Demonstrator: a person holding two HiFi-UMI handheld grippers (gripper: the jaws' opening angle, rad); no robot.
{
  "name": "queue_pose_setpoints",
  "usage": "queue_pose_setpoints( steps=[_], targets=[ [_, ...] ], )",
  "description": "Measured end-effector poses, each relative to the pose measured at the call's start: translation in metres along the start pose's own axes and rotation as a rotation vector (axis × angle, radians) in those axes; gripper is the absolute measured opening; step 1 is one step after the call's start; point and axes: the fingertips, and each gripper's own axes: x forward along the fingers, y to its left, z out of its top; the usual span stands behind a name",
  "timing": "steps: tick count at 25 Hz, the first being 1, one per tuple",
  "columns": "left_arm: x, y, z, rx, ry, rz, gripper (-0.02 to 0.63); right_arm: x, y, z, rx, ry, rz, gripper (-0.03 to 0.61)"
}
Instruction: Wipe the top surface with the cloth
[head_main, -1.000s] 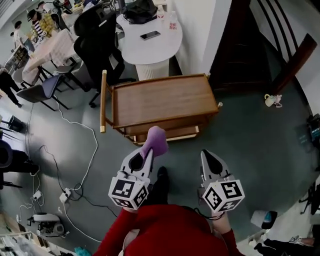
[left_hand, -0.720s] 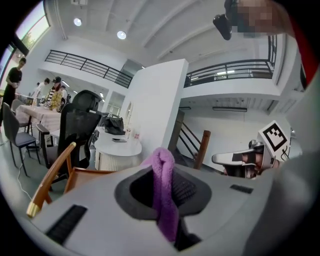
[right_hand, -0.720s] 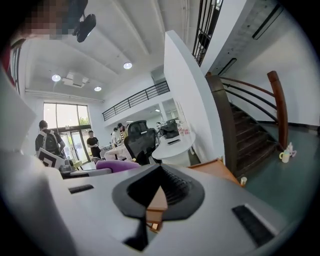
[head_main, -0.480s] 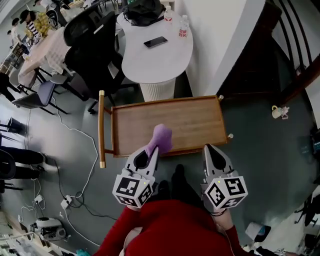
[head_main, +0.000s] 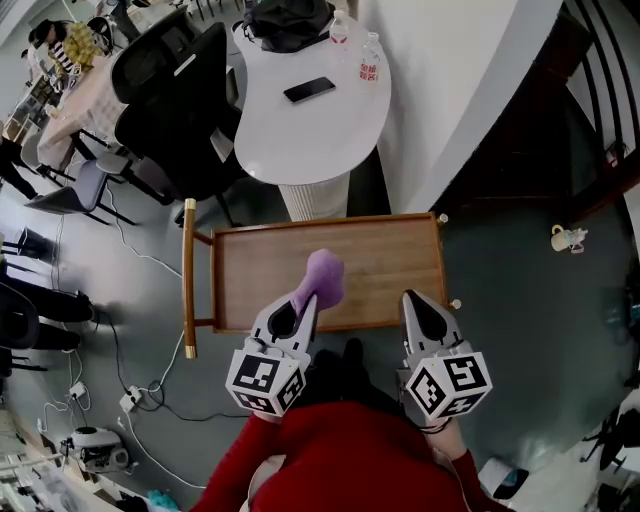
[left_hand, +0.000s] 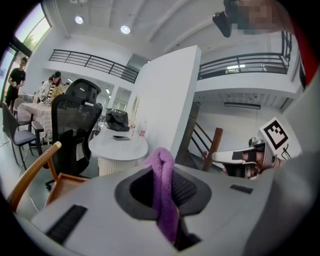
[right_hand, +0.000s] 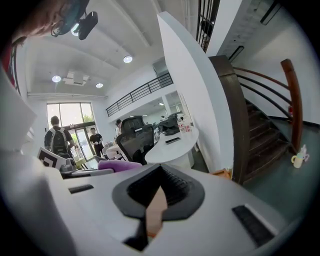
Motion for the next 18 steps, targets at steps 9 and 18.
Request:
queue_pose_setpoints(
  steps=[9,18],
  targets=[
    [-0.002,0.077,0.002,0.028,0.022,0.236,0.049,0.037,0.009,0.004,-0.012,0.050,0.042,0.003],
    [-0.047,0.248,0.014,0.119,0.129,0.676,0.049,0.087,0.024,-0.007,-0.074,0.157,0.129,0.003]
  ],
)
